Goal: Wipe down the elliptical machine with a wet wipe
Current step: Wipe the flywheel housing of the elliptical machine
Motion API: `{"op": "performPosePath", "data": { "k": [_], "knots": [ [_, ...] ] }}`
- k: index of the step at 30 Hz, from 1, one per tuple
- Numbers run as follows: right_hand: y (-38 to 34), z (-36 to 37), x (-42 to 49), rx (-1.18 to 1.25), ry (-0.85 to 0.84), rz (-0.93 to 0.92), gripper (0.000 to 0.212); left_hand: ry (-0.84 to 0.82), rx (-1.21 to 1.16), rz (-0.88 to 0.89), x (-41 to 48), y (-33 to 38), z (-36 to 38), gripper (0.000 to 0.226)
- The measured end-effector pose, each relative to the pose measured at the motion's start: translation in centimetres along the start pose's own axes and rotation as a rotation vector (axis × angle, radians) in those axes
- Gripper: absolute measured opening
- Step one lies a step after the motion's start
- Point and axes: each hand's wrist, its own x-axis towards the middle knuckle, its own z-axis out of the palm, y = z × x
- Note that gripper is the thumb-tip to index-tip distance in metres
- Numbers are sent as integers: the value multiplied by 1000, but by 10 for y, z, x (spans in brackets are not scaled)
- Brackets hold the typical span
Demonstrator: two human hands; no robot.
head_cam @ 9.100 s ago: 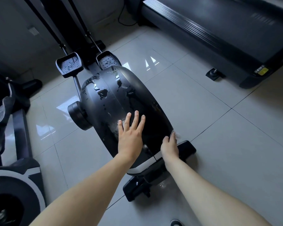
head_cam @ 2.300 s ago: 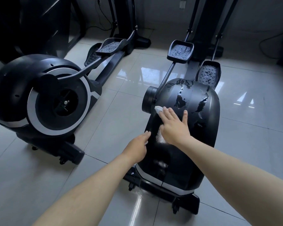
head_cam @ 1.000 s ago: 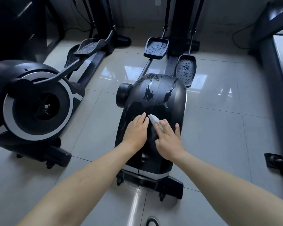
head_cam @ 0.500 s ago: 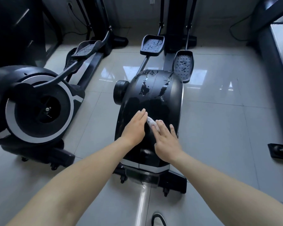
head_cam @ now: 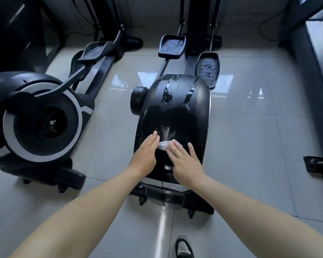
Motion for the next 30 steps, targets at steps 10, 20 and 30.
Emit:
{"op": "performPosePath", "data": {
  "k": [10, 20, 30],
  "knots": [
    [-12, -6, 20, 67, 80, 102, 78, -20, -100, -26, 0, 3, 0, 69],
    [5, -25, 47, 8, 39, 86, 66, -78, -158, -95, 3, 11, -13, 59],
    [-5, -16, 39, 23, 39, 37, 74, 18, -24, -51, 12, 25, -24, 52]
  ]
}}
